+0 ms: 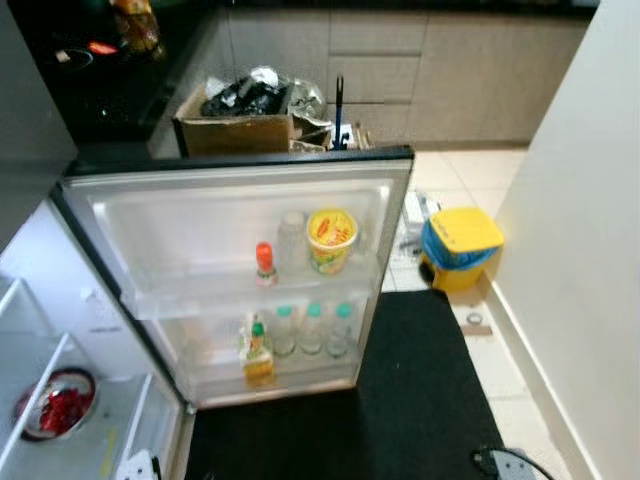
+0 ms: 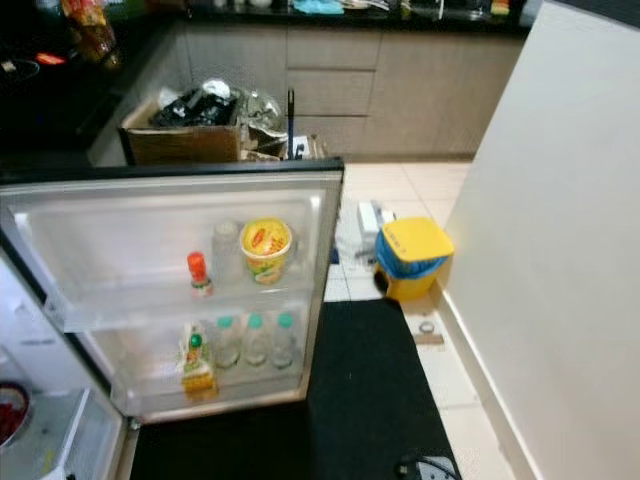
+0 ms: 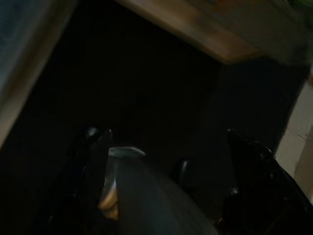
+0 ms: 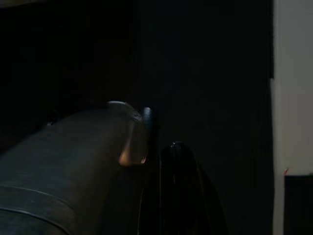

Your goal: Restocking fridge

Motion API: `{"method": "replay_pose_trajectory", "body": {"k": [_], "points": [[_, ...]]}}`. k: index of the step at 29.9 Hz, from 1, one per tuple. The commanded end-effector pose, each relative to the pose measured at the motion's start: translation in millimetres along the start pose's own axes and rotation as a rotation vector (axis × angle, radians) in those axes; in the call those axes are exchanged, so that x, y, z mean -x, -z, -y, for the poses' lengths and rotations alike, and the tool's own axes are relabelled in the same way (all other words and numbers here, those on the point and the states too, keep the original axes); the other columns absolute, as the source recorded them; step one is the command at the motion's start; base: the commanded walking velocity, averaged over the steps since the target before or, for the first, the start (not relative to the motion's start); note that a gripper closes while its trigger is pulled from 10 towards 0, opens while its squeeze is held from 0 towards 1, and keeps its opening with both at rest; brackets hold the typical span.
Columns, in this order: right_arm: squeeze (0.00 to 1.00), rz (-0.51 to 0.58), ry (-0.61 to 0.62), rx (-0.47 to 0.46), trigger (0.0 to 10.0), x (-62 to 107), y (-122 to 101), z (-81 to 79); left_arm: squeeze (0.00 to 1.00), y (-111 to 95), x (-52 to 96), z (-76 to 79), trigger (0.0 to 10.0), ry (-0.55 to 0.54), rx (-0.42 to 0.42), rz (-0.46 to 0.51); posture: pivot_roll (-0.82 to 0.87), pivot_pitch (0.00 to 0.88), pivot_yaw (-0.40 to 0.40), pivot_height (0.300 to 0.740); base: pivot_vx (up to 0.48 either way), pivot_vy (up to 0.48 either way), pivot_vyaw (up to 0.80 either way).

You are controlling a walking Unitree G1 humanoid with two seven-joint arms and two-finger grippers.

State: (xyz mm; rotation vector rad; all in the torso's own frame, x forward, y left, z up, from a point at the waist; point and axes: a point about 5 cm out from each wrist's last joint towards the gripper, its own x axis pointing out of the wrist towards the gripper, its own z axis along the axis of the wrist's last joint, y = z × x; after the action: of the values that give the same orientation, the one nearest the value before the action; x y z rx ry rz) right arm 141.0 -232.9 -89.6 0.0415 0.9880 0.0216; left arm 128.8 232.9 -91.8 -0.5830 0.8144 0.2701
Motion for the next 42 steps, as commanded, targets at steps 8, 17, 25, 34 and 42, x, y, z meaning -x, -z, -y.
{"method": "replay_pose_trajectory", "body": {"k": [8,17,25,34,42], "points": [[0.0,-0.011,-0.036,0.003,10.0,0.7,3.6,-2.4,0.0,-2.7,-1.2,1.2,10.0,0.009,-0.023,-0.01,-0.06,0.078,-0.025,0.74,0.0,-0.457,0.4],[0.0,-0.016,-0.056,0.018,10.0,1.0,4.3,-3.0,0.0,-1.8,-0.8,0.9,10.0,0.013,-0.031,-0.018,-0.06,0.074,-0.022,0.74,0.0,-0.458,0.67],[0.0,-0.024,-0.078,0.049,10.0,1.8,5.6,-3.1,0.0,0.4,-0.9,1.2,10.0,0.007,-0.043,-0.034,-0.06,0.074,-0.022,0.74,0.0,-0.373,0.67],[0.0,-0.02,-0.093,0.071,10.0,0.8,2.9,-5.2,0.0,2.5,-0.6,0.7,10.0,-0.007,-0.05,-0.044,-0.07,0.077,-0.02,0.74,0.0,0.0,0.67],[0.0,-0.02,-0.09,0.077,10.0,1.2,2.3,-3.2,0.0,3.0,-1.4,2.6,10.0,-0.005,-0.045,-0.042,-0.07,0.078,-0.022,0.74,0.0,0.0,0.67]]}}
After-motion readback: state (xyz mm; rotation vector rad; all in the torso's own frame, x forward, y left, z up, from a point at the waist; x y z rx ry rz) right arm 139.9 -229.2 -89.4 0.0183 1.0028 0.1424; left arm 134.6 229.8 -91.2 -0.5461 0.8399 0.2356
